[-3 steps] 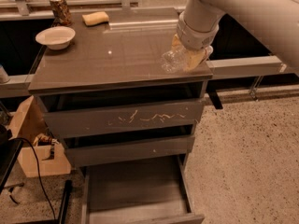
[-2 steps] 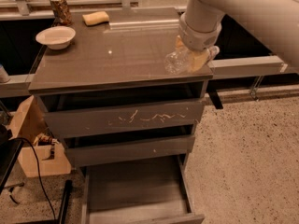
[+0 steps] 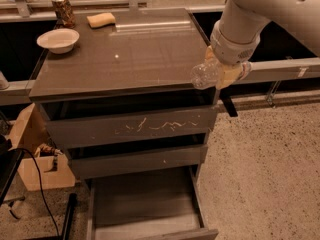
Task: Place water bottle into bottom drawer
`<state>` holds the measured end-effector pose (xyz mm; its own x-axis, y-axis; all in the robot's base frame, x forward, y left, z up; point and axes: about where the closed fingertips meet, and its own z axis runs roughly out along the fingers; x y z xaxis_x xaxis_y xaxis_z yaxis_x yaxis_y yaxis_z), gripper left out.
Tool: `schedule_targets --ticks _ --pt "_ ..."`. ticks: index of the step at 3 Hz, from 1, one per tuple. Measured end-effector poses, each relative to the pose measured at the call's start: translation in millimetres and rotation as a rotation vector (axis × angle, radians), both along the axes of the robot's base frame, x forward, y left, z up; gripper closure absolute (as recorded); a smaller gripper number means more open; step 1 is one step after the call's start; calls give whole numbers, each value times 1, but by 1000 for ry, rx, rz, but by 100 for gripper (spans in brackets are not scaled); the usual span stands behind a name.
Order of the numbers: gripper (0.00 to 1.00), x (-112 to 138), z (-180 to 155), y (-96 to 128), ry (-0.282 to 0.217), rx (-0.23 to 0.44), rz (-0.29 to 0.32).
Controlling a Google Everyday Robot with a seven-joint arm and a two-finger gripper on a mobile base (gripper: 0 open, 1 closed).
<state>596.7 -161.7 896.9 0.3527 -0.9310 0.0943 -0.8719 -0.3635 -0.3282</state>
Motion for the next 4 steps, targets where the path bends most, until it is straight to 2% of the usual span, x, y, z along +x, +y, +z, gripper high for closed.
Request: schedule_targets --ticks 1,2,3,4 --pt "100 -18 -21 -2 51 76 -59" --pt "100 -27 -47 8 97 122 -108" --pt "100 -32 -83 28 141 124 -123" --pt "100 -37 -120 45 160 132 -102"
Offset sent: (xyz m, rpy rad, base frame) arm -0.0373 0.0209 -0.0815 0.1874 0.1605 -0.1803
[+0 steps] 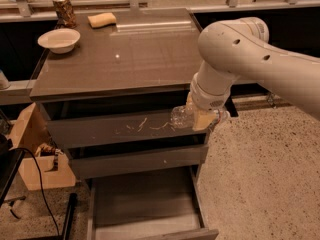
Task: Place water bottle into bottom drawer
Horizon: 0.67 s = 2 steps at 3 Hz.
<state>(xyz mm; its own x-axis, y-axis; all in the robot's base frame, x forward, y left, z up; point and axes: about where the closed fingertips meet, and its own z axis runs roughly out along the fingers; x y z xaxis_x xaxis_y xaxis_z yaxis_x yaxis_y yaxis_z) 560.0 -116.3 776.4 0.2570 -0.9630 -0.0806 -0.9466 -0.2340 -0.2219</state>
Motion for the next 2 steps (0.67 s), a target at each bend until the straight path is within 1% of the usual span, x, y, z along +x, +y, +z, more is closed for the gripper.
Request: schedule_targets --ticks 1,2 --pt "100 0 0 0 1 0 0" --pt "100 -7 -20 -3 38 0 -5"
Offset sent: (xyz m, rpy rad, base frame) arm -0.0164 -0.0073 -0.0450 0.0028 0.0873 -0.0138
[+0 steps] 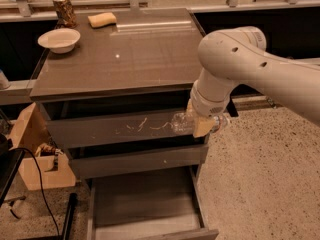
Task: Place water bottle into bottom drawer
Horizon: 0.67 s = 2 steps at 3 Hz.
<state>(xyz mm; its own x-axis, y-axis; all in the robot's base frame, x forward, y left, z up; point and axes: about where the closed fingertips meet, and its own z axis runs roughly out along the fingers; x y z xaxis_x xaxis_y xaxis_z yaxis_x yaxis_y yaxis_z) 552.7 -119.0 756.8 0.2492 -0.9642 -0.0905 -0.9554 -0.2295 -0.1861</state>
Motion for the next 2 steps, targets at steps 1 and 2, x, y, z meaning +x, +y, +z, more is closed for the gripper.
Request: schedule_targets --ticks 1,2 --pt "100 -15 -33 -3 61 8 -17" --pt "100 -33 -66 -1 106 24 -12"
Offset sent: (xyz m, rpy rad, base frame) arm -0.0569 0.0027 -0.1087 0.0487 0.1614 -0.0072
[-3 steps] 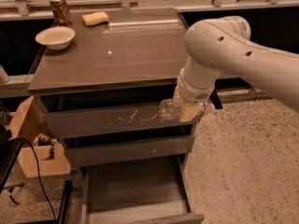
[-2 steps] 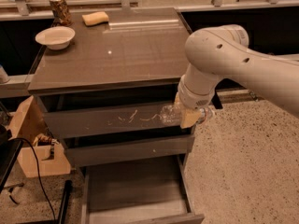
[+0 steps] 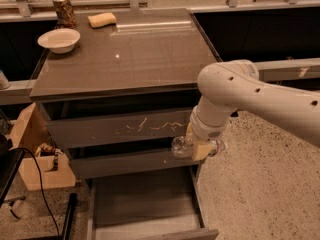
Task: Place water bottle into bottom drawer
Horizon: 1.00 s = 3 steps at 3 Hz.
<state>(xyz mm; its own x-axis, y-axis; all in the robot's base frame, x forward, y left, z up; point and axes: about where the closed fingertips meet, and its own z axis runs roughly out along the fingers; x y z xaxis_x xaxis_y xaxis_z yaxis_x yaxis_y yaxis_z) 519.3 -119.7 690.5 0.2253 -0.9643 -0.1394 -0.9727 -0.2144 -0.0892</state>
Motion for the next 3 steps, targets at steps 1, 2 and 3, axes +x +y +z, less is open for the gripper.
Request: schedule_targets --ticks 1,2,3 --pt "100 -18 -42 6 24 30 14" --pt "100 -23 -76 13 -15 49 36" --pt "100 -24 -117 20 -45 46 54"
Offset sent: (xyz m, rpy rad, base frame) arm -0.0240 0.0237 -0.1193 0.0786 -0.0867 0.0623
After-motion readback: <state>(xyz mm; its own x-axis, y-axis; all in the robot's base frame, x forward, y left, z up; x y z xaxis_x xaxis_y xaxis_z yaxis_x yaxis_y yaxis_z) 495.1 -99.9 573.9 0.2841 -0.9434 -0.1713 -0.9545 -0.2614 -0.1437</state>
